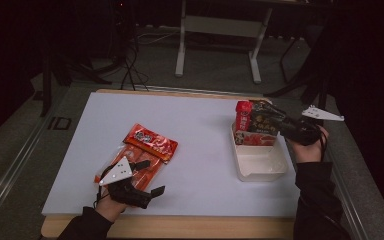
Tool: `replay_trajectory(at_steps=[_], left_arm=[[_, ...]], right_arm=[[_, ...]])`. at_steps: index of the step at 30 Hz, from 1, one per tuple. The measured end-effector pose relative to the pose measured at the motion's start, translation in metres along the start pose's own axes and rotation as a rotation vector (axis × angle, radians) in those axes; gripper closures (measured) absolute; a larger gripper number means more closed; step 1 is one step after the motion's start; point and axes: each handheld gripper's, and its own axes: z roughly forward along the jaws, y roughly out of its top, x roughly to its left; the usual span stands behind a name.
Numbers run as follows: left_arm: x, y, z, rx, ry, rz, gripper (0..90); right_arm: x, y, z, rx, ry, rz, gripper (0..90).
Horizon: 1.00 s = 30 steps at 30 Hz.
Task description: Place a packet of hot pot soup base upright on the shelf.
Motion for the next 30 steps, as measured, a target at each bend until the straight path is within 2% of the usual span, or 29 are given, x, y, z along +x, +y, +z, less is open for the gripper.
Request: replay_trajectory(at_steps=[2, 5, 7, 9, 12, 17, 19, 23, 25, 27, 30], left_arm=[[0.001, 0.001, -0.001, -0.004, 0.008, 0.006, 1.5], [0.002, 0.002, -0.003, -0.010, 0.008, -0.014, 1.5], [0.002, 0.003, -0.005, -0.009, 0.003, -0.028, 3.4], [0.002, 0.005, -0.006, -0.014, 0.007, -0.021, 3.4], [0.002, 0.007, -0.007, 0.013, 0.004, -0.034, 3.4], [0.006, 0.010, -0.009, 0.041, 0.005, -0.047, 3.5], [0.008, 0.012, -0.011, 0.055, 0.007, -0.043, 3.7], [0.016, 0.014, -0.014, 0.052, 0.036, -0.057, 3.8], [0.020, 0.014, -0.017, 0.054, 0.053, -0.052, 4.0], [0.024, 0.014, -0.019, 0.054, 0.058, -0.059, 4.3], [0.028, 0.014, -0.022, 0.073, 0.070, -0.047, 5.9]], right_arm=[[0.003, 0.003, -0.009, -0.021, -0.013, -0.007, 46.5], [0.010, 0.007, -0.026, -0.056, -0.025, -0.009, 41.9], [0.017, 0.008, -0.037, -0.062, -0.036, -0.021, 41.1], [0.023, 0.008, -0.045, -0.068, -0.036, -0.022, 39.3], [0.033, 0.007, -0.053, -0.079, -0.027, -0.023, 38.6], [0.052, 0.003, -0.053, -0.071, 0.003, -0.027, 35.4], [0.060, 0.002, -0.050, -0.068, 0.030, -0.017, 29.1], [0.076, -0.002, -0.042, -0.038, 0.092, 0.020, 18.1], [0.083, -0.004, -0.040, -0.042, 0.103, 0.026, 14.7], [0.089, -0.006, -0.039, -0.048, 0.122, 0.046, 13.8], [0.097, -0.008, -0.038, -0.050, 0.159, 0.052, 14.0]])
